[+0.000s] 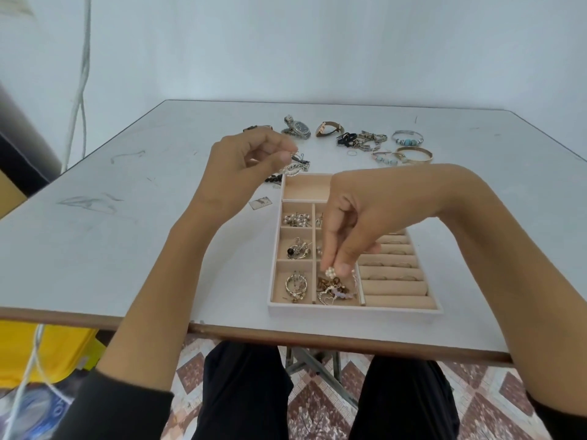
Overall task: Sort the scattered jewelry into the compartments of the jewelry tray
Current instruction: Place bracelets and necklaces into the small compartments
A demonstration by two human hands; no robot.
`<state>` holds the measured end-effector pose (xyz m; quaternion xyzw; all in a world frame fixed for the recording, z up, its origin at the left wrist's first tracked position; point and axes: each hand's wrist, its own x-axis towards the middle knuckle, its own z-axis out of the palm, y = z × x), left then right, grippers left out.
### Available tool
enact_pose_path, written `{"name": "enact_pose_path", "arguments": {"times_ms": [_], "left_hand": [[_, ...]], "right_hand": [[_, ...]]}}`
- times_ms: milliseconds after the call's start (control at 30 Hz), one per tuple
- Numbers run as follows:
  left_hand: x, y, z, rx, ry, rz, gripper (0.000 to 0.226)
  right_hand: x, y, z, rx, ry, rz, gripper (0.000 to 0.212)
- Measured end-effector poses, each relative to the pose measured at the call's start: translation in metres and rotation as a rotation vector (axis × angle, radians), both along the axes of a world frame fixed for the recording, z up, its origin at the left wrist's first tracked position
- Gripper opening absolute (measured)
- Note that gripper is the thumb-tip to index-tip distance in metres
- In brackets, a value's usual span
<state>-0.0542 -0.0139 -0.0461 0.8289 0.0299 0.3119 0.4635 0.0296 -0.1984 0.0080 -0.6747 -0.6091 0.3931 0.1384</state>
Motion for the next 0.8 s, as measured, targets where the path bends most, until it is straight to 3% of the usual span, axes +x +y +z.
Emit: {"name": "enact_pose_path", "arguments": {"times_ms": [500, 700, 800], "left_hand": [[0.001, -0.001, -0.003, 0.109, 0.032, 0.030, 0.009], [0.001, 0.001, -0.005, 0.116, 0.032, 0.004, 0.009], [0.001, 0.001, -0.004, 0.123, 0.035, 0.006, 0.008]], "right_hand": [[-0.011, 0.005, -0.012, 0.077, -0.154, 0.000, 0.010], [-0.010, 0.000, -0.013, 0.068, -0.121, -0.054, 0.010], [-0.007, -0.013, -0.016, 0.162, -0.129, -0.123, 0.014]]}}
